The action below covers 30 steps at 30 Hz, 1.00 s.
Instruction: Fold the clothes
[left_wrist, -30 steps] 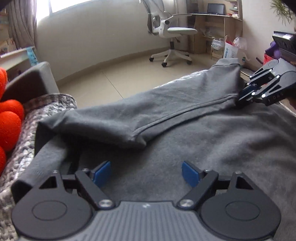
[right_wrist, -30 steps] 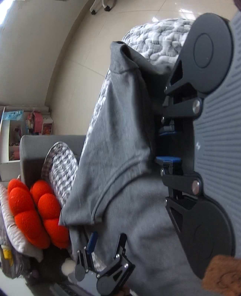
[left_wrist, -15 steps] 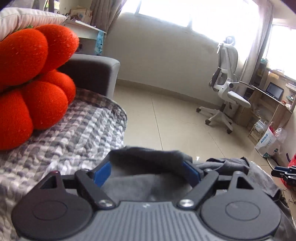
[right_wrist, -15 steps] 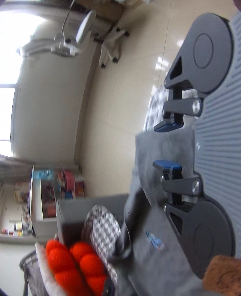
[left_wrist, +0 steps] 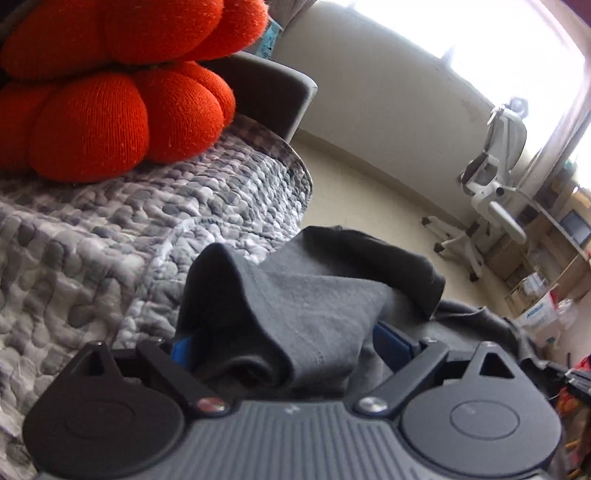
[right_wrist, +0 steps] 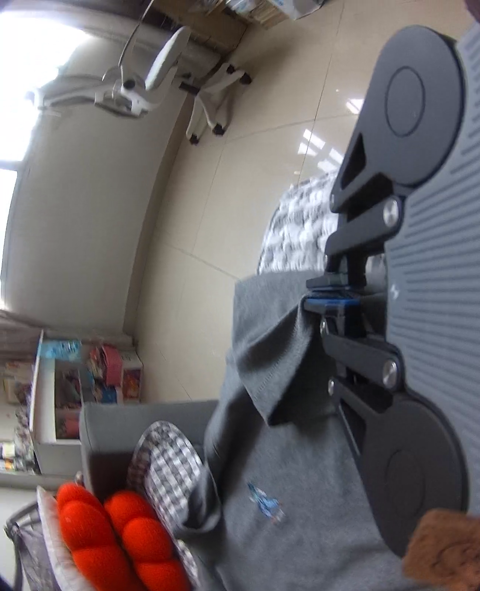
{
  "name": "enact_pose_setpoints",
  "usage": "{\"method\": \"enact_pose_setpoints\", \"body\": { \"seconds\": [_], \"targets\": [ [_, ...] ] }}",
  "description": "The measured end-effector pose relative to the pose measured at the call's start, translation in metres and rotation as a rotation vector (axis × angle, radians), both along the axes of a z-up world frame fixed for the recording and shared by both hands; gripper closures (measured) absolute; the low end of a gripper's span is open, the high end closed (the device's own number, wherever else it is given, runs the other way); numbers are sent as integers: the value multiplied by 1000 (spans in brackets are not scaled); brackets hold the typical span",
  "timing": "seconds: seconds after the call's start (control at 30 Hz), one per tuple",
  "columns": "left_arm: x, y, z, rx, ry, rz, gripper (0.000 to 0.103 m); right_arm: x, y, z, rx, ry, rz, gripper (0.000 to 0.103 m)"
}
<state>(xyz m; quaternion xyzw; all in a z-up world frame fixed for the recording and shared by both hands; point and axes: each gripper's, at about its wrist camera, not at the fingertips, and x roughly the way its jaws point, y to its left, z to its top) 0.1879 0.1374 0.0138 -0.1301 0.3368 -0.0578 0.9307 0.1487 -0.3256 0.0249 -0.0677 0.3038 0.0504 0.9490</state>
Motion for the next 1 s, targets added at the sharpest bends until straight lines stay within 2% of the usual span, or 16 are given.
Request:
{"method": "enact_pose_setpoints", "body": {
  "seconds": [0.03, 0.13, 0.17, 0.23, 0.3, 0.43, 0.5, 0.57, 0.63, 0.7, 0.8, 0.83, 0.87, 0.9, 0.97, 1.0],
  "targets": [
    [0, -7, 1, 50, -15, -2, 46, 3, -10, 1, 17, -12, -63, 100],
    [-1, -9, 8, 80, -45, 1, 86, 10, -44, 0, 85, -26, -255, 100],
    [0, -3, 13, 62, -58, 16, 89, 10, -59, -2, 140, -14, -305, 100],
    [0, 13, 23, 24, -97, 77, 92, 11, -87, -8, 244, 14, -417, 100],
    [-3, 29, 31, 25, -135, 159, 93, 7, -100, -14, 232, 15, -477, 100],
    [-13, 49, 36, 23, -130, 217, 94, -8, -106, -17, 286, 11, -435, 89],
    [-22, 51, 34, -13, -101, 200, 93, -17, -93, -9, 301, -17, -321, 87],
    [-37, 43, 31, -7, -94, 175, 86, -23, -72, 3, 290, -43, -204, 65],
    [-50, 35, 27, -1, -87, 146, 63, -24, -58, 7, 262, -50, -140, 23],
    [-55, 29, 24, -11, -67, 114, 58, -17, -51, 5, 217, -35, -138, 19],
    [-45, 28, 21, -59, -39, 100, 46, -7, -42, 1, 149, -12, -133, 20],
    [-41, 28, 19, -76, -31, 102, 36, -4, -39, 0, 126, -5, -132, 30],
    [-35, 27, 17, -96, -27, 101, 34, -1, -36, -1, 104, 3, -131, 44],
    [-29, 27, 13, -118, -24, 98, 34, 2, -33, -3, 81, 10, -129, 86],
    [-17, 23, 8, -138, -21, 77, 55, 9, -26, -5, 36, 25, -126, 95],
    [-12, 18, 7, -125, -21, 54, 91, 12, -23, -6, 13, 33, -125, 98]
  ]
}}
